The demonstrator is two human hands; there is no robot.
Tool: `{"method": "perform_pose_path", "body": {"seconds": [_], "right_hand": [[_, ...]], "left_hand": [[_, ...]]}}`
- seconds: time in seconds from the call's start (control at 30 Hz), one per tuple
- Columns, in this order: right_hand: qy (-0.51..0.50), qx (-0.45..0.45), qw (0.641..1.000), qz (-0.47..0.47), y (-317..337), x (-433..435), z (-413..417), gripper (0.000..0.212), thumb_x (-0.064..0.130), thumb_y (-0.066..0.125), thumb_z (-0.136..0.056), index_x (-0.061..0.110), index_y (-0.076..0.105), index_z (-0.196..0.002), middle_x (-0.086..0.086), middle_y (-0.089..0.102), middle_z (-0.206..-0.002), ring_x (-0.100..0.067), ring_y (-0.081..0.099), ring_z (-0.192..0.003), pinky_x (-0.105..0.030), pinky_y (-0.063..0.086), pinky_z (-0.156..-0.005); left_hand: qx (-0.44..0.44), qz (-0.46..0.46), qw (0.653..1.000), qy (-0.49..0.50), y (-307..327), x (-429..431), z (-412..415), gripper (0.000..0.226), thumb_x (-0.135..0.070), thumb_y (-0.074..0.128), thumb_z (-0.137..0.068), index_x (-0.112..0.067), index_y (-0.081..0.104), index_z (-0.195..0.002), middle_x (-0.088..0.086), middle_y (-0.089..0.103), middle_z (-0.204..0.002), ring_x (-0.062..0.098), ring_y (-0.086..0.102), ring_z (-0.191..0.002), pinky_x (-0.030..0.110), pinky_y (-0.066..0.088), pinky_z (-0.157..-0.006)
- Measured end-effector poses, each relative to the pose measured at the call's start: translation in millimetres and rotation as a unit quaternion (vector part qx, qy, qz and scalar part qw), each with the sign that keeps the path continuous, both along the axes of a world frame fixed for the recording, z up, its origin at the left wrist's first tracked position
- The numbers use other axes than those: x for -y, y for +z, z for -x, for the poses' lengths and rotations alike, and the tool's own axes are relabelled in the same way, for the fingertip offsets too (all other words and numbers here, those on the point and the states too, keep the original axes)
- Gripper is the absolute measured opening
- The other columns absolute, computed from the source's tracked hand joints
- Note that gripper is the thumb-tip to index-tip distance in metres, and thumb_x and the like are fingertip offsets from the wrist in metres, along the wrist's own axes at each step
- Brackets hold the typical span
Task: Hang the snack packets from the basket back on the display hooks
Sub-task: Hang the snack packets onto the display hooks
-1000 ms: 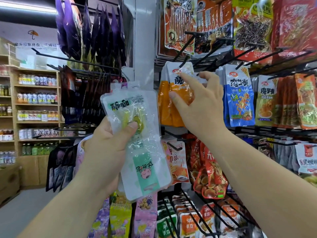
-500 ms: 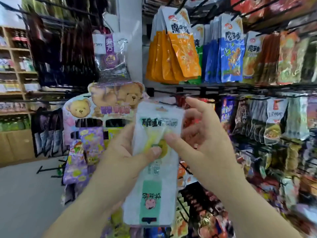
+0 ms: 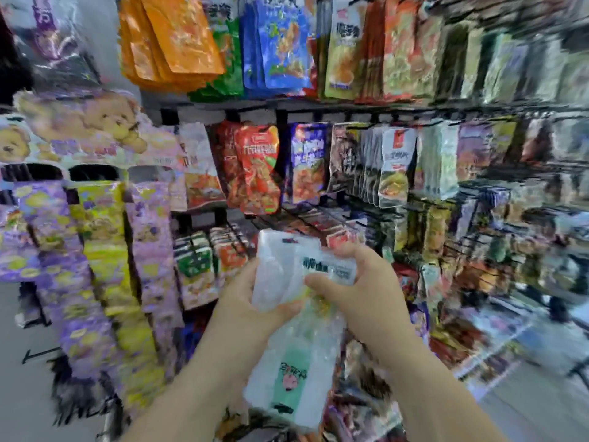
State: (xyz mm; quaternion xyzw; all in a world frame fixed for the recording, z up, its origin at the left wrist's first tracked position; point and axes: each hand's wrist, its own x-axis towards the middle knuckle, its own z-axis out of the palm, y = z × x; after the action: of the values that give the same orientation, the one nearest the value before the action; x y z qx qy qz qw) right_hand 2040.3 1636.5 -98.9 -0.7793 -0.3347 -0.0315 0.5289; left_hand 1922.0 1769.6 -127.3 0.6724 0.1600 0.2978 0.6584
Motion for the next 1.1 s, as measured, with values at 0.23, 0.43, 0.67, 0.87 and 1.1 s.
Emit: {"method": "perform_pose_path", "body": {"seconds": [0.23, 0.43, 0.67, 0.87, 1.1], "right_hand": [[-0.189, -0.068, 0.963, -0.179, -39, 128, -62, 0.033, 0.045, 0.082, -0.084, 0.034, 0.051, -0.089, 0.017, 0.055, -0.096, -0.001, 0.056, -0.088, -0.038, 0.046, -0.076], [-0.161, -0.071, 0.984, -0.025, -84, 206, -97, 0.063, 0.045, 0.085, -0.081, 0.033, 0.050, -0.131, 0.014, 0.053, -0.129, -0.008, 0.052, -0.119, -0.030, 0.047, -0.097], [-0.003, 0.112, 0.962, 0.248, -100, 231, -139, 0.089, 0.071, 0.068, -0.082, 0.046, 0.029, -0.158, 0.023, 0.034, -0.160, -0.012, 0.015, -0.157, -0.053, 0.007, -0.129], [0.170, -0.046, 0.977, 0.123, -97, 226, -191, 0.064, 0.056, 0.075, -0.086, 0.064, 0.040, -0.140, 0.035, 0.047, -0.143, -0.003, 0.039, -0.144, -0.033, 0.037, -0.115], [0.025, -0.096, 0.967, 0.234, -103, 226, -259, 0.026, 0.046, 0.083, -0.083, 0.027, 0.072, -0.098, 0.014, 0.074, -0.086, -0.004, 0.067, -0.074, -0.030, 0.055, -0.067]], "left_hand": [[-0.041, 0.054, 0.998, -0.007, -37, 111, -60, 0.061, -0.001, 0.088, -0.074, -0.038, 0.067, -0.117, -0.009, 0.078, -0.114, 0.020, 0.076, -0.103, 0.050, 0.061, -0.084], [-0.057, 0.056, 0.997, 0.003, -43, 170, -102, 0.054, 0.008, 0.074, -0.088, -0.039, 0.068, -0.115, -0.009, 0.079, -0.108, 0.021, 0.076, -0.099, 0.049, 0.062, -0.081], [-0.122, 0.003, 0.990, -0.074, -46, 193, -150, 0.051, 0.003, 0.070, -0.093, -0.047, 0.070, -0.100, -0.003, 0.079, -0.099, 0.028, 0.077, -0.085, 0.057, 0.063, -0.074], [-0.100, 0.062, 0.983, -0.138, -53, 184, -207, 0.053, 0.014, 0.066, -0.090, -0.034, 0.071, -0.112, 0.004, 0.080, -0.102, 0.031, 0.078, -0.084, 0.050, 0.064, -0.067], [-0.088, 0.139, 0.976, -0.146, -74, 159, -304, 0.037, 0.004, 0.065, -0.096, -0.028, 0.072, -0.113, 0.007, 0.080, -0.106, 0.033, 0.077, -0.090, 0.047, 0.062, -0.071]]}}
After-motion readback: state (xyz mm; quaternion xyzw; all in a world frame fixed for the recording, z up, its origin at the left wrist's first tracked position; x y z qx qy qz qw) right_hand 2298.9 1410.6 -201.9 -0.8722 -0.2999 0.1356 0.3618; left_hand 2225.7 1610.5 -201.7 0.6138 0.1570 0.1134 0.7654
